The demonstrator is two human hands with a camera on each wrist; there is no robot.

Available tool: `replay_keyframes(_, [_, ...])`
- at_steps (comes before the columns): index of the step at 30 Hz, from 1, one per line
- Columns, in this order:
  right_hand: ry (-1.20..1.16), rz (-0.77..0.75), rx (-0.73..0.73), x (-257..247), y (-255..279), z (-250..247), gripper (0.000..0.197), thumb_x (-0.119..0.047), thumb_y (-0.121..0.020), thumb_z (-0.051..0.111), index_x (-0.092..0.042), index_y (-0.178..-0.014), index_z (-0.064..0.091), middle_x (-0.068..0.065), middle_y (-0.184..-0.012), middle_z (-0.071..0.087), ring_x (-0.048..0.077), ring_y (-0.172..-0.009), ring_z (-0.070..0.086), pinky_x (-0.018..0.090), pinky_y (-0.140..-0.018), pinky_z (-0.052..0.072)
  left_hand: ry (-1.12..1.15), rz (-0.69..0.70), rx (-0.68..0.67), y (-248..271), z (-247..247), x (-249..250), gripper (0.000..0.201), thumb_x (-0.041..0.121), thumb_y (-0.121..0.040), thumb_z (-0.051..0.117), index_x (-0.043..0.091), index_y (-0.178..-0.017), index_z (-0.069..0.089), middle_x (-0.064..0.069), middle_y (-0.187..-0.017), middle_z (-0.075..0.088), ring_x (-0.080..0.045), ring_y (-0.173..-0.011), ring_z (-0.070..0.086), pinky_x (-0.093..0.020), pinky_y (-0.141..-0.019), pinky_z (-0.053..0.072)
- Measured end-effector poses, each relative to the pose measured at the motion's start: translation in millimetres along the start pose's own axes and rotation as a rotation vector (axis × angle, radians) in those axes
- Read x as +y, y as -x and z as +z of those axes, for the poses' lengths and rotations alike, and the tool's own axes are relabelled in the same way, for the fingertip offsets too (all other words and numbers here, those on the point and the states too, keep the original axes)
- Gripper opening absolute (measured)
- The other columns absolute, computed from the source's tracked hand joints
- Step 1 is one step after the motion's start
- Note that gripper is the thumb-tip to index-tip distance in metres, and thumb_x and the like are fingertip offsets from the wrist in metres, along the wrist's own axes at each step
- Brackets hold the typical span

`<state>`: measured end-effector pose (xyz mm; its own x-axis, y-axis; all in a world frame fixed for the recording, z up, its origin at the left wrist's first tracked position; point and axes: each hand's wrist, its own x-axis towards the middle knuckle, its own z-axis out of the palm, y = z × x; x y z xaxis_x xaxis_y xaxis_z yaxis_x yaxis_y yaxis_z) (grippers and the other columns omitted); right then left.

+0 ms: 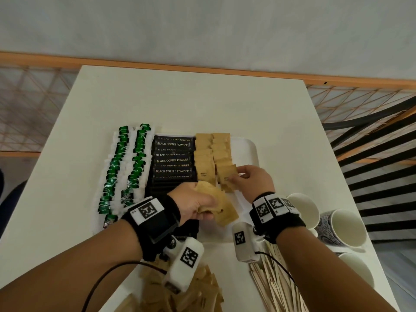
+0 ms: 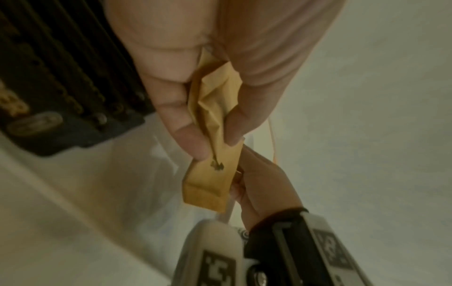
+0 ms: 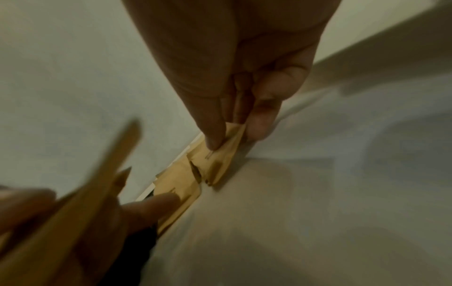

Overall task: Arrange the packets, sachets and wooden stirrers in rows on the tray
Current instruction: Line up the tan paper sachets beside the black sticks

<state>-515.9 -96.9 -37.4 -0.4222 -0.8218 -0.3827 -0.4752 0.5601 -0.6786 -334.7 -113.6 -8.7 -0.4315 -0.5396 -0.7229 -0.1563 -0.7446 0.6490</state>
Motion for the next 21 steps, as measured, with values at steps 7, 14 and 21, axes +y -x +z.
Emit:
replay_keyframes(7, [0.067,0.026,0.025,0,-3,4,0.024,-0.039,-0.079,0.070,-0.030,-0.098,0.059,-0.009,-0.080,0.066,0.012,-0.083,0.063,0.027,-0.074,0.047,0.084,-0.014,-0.021,-10,20,-2,0.023,-0.010,-0.080,0.065,0.005,-0.097,0.062,-0.013,-0.093,0.068,-0.022,-0.077,0.068,-0.029,-0.058,0.059])
replay_keyframes(14, [0.055,0.023,0.029,-5,-7,1,0.021,-0.038,-0.076,0.072,-0.029,-0.091,0.060,-0.015,-0.074,0.060,0.005,-0.074,0.056,0.018,-0.060,0.038,0.147,0.019,0.022,-13,24,-1,0.040,-0.010,-0.079,0.066,0.001,-0.116,0.056,-0.017,-0.106,0.064,-0.024,-0.085,0.067,-0.030,-0.057,0.059])
replay_keyframes(21, [0.030,0.023,0.022,-10,-13,2,0.021,-0.036,-0.076,0.073,-0.028,-0.091,0.061,-0.013,-0.073,0.064,0.004,-0.070,0.061,0.020,-0.060,0.046,0.138,0.040,0.013,-14,16,-2,0.043,-0.014,-0.080,0.062,0.002,-0.119,0.055,-0.018,-0.110,0.064,-0.024,-0.085,0.067,-0.031,-0.060,0.059])
